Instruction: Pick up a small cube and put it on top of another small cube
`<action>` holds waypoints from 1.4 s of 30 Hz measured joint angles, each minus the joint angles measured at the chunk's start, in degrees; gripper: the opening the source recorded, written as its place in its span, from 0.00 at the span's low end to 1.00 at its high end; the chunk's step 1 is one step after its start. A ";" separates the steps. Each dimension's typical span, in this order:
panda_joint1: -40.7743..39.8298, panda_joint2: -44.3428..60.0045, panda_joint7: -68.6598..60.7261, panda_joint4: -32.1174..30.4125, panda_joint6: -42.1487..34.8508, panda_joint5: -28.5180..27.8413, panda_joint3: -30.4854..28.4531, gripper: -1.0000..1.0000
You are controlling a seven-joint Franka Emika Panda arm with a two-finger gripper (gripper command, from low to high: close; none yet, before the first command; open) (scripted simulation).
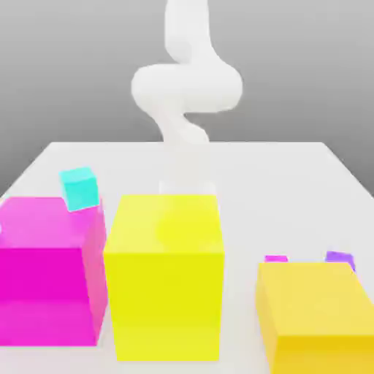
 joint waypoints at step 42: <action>21.39 52.09 70.41 -18.64 27.81 -16.67 21.10 0.00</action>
